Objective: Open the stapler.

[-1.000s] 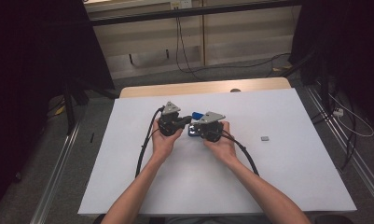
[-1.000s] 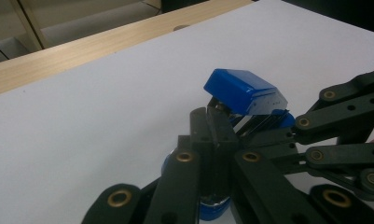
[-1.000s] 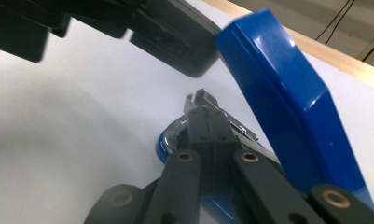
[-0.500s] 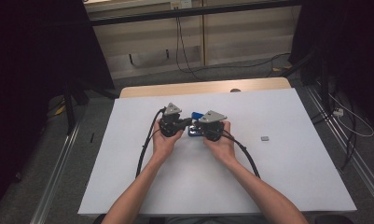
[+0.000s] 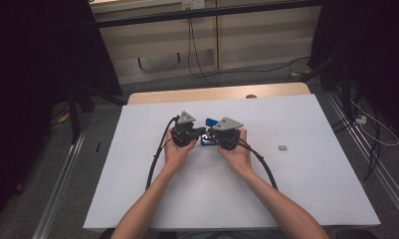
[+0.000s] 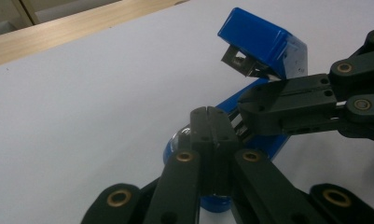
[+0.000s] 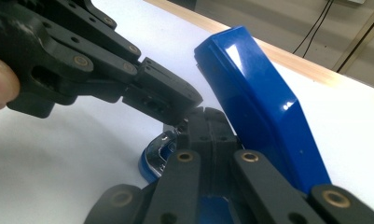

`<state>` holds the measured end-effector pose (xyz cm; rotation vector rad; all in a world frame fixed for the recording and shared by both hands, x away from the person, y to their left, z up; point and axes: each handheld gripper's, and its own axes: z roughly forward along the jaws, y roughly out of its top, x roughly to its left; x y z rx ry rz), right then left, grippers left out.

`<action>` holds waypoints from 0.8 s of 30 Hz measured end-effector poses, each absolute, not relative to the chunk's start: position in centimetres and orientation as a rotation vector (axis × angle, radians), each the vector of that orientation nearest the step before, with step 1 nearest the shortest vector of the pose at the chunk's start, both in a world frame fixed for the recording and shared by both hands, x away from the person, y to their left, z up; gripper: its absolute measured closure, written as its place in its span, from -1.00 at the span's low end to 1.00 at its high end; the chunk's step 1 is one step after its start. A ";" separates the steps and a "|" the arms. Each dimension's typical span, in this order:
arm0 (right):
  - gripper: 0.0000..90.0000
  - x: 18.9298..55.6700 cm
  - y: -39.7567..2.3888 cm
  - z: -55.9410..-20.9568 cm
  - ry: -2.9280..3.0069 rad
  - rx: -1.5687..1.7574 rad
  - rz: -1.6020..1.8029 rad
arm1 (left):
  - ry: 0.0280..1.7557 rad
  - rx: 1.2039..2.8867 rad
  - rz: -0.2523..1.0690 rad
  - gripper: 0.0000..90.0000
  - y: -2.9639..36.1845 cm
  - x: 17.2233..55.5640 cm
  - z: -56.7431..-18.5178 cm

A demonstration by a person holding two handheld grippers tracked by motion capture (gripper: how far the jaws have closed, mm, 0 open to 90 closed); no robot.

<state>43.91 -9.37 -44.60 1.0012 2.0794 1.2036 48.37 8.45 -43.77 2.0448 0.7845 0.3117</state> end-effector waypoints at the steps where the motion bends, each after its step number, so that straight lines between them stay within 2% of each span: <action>1: 1.00 43.9 -9.3 -44.7 2.076 1.001 1.203 | 0.795 2.042 0.300 1.00 8.4 48.4 -43.8; 12: 1.00 44.0 -9.5 -44.6 2.017 1.059 1.250 | 0.785 2.045 0.331 1.00 8.5 48.1 -44.2; 24: 1.00 44.2 -9.3 -44.4 1.971 1.070 1.260 | 0.803 2.017 0.289 1.00 8.8 48.4 -44.4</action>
